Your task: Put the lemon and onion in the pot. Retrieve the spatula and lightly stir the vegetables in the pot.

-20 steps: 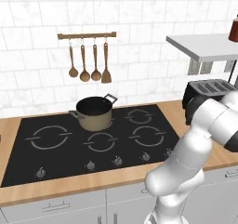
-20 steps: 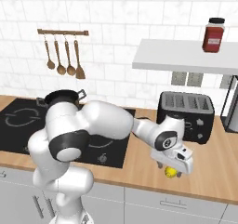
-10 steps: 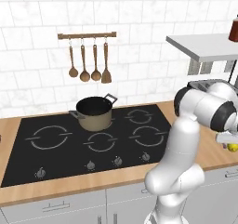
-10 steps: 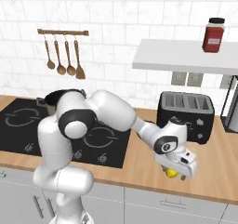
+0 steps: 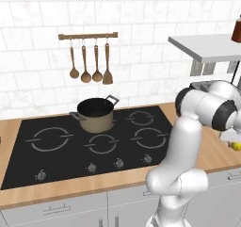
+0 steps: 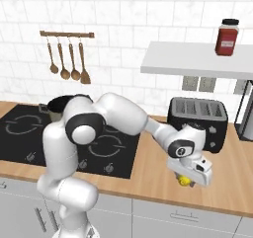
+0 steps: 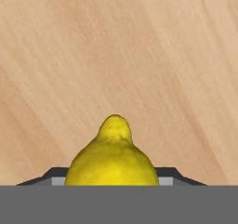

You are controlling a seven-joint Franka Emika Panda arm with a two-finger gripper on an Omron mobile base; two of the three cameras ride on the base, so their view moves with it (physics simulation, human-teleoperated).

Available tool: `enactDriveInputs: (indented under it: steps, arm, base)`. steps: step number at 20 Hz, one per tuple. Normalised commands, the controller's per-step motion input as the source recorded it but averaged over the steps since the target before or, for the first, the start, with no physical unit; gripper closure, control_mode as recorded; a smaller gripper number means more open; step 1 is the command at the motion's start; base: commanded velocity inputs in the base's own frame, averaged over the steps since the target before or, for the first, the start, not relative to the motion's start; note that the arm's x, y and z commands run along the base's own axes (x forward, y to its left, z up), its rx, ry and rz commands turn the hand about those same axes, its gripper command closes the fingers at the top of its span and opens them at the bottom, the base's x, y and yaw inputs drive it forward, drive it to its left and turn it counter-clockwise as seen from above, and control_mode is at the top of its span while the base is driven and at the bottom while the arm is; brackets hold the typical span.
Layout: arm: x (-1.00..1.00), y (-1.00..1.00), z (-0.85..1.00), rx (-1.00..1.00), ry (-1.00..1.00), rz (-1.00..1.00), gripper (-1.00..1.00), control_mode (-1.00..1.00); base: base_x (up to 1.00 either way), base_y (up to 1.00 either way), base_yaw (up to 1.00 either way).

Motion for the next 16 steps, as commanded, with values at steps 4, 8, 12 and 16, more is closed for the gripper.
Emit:
enactDriveInputs:
  steps: [4, 8, 12, 16]
  arm:
    - [-0.17, 0.6, 0.3, 0.0, -0.14, 0.0, 1.0, -1.0]
    - [-0.31, 0.94, 0.94, -0.01, -0.23, 0.0, 1.0, -1.0]
    - [-0.18, 1.0, 1.0, -0.07, -0.16, 0.0, 1.0, -1.0]
    - [-0.01, 1.0, 0.99, -0.07, -0.01, 0.01, 1.0, -1.0]
  base:
    - [0.0, 0.0, 0.0]
    - [0.0, 0.0, 0.0]
    - [0.0, 0.0, 0.0]
    - [0.0, 0.0, 0.0]
